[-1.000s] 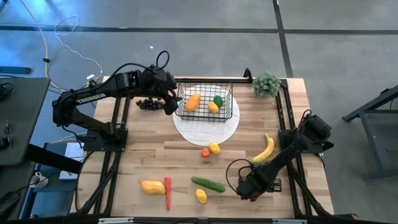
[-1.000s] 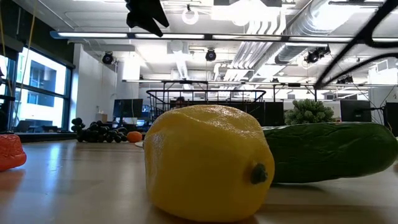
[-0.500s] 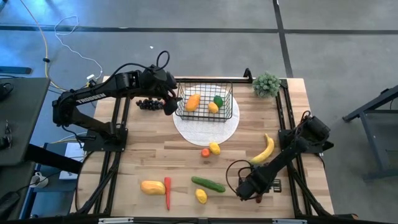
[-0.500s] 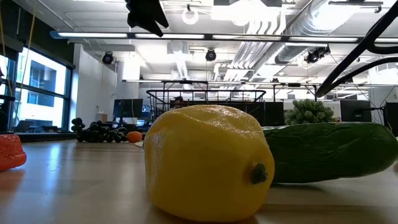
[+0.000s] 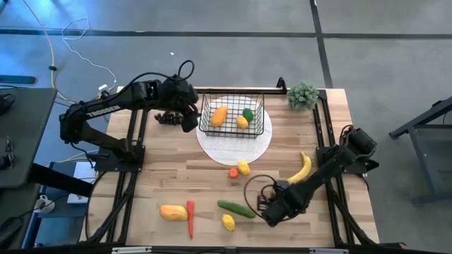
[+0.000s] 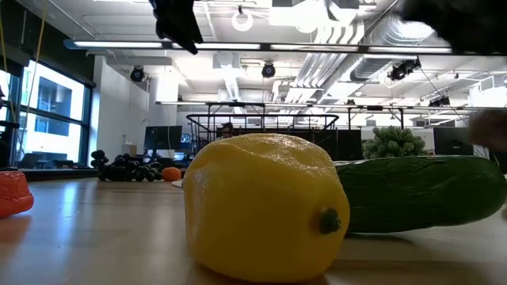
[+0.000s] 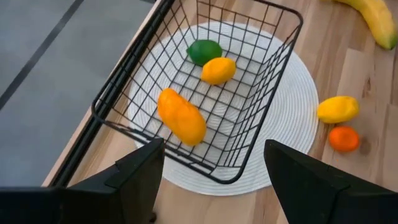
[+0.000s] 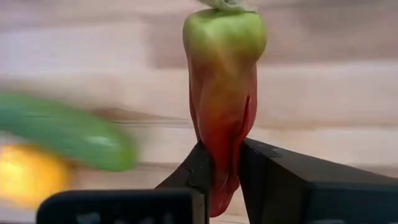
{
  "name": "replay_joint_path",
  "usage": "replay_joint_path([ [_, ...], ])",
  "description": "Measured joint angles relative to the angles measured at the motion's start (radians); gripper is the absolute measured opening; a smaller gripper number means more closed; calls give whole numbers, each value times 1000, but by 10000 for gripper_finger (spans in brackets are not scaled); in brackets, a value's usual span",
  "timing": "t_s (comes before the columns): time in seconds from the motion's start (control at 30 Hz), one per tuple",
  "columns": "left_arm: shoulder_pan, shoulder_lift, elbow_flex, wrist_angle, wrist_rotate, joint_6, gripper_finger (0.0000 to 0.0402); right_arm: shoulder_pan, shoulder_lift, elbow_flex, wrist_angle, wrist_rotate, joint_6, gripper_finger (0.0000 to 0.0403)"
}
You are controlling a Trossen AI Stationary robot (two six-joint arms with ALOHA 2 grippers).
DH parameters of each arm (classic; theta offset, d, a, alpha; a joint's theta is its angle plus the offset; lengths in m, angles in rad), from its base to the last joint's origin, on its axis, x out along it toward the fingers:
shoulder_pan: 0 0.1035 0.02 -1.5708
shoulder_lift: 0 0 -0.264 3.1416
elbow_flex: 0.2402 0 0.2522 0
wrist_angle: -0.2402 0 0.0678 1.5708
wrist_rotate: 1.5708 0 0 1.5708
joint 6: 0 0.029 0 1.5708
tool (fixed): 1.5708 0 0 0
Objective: Build produce basket
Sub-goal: Put the red chili pepper into the wire basket
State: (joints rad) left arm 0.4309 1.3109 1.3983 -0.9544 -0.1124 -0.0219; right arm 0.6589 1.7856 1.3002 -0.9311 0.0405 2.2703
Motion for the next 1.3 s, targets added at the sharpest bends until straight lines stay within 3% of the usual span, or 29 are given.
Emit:
replay_joint_path([
  [0.2, 23, 0, 0, -2, 32, 0, 266, -86, -9, 117, -93, 121, -176, 27],
  [0.6, 44, 0, 0, -50, 22, -16, 266, -362, -62, 223, -150, 173, -749, 28],
  [0.93, 55, 0, 0, -98, 35, -109, 266, -630, -94, 319, -146, 160, -1374, 29],
  [1.3, 50, 0, 0, -96, 59, -301, 266, -886, -93, 356, -49, 23, -2014, 29],
])
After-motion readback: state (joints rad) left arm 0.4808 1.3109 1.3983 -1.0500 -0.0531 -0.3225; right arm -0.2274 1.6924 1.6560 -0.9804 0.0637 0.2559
